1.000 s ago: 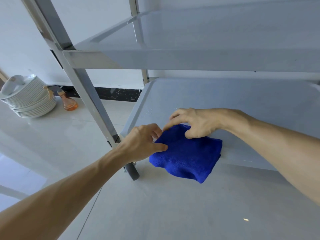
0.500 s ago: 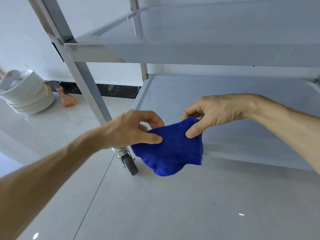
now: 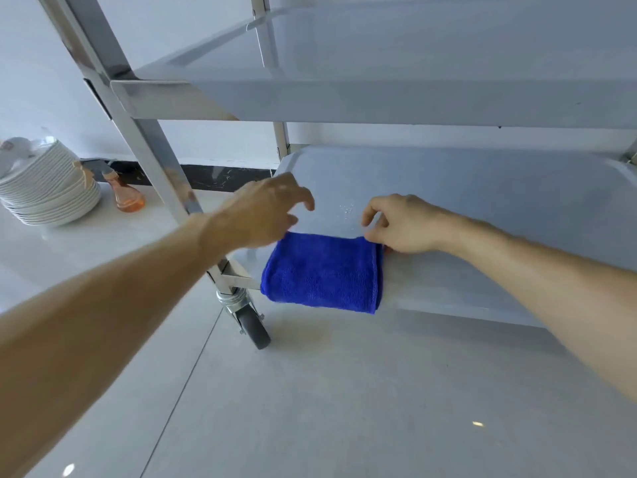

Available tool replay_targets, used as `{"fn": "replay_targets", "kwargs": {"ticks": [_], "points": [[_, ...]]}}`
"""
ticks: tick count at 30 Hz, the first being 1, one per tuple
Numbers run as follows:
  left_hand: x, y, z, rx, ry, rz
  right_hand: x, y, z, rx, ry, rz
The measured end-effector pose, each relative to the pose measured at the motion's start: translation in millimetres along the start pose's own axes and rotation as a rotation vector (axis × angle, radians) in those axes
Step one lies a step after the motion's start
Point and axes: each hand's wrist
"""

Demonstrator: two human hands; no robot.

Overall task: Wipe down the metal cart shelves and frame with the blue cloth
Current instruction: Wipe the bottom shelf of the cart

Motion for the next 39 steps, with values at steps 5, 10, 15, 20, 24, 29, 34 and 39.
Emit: {"fn": "replay_targets", "kwargs": {"ticks": [5, 10, 15, 20, 24, 29, 34, 39], "points": [[-46, 56, 12, -0.170, 0.068, 0.088, -27, 11, 0, -0.210, 0.016, 0.084], [-77, 105, 18, 0.004, 0.011, -0.036, -63, 45, 10, -0.307, 0.035, 0.282], [-45, 100, -12, 0.035, -0.011, 0.015, -78, 62, 7, -0.431, -0.025, 0.303], [-6, 86, -40, 0.005, -0.028, 0.051, -78, 63, 2, -0.467, -0.037, 0.302], [8, 89, -32, 0.016, -0.017, 0.048, -78, 65, 4, -0.484, -0.032, 0.315], [2, 110, 16, -0.117, -0.124, -0.035, -74, 66, 7, -0.462, -0.003, 0.300], [-5, 117, 31, -0.153, -0.206, -0.005, -74, 68, 6, -0.457, -0.008, 0.291], [24, 92, -30, 0.000, -0.215, 0.023, -73, 63, 2, -0.445, 0.005, 0.291]]}}
Point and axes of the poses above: each hand's wrist, its own z-axis away from the middle knuckle, its own y-axis out of the palm, x = y × z, and after that the axes turned 14 degrees about x, right-handed
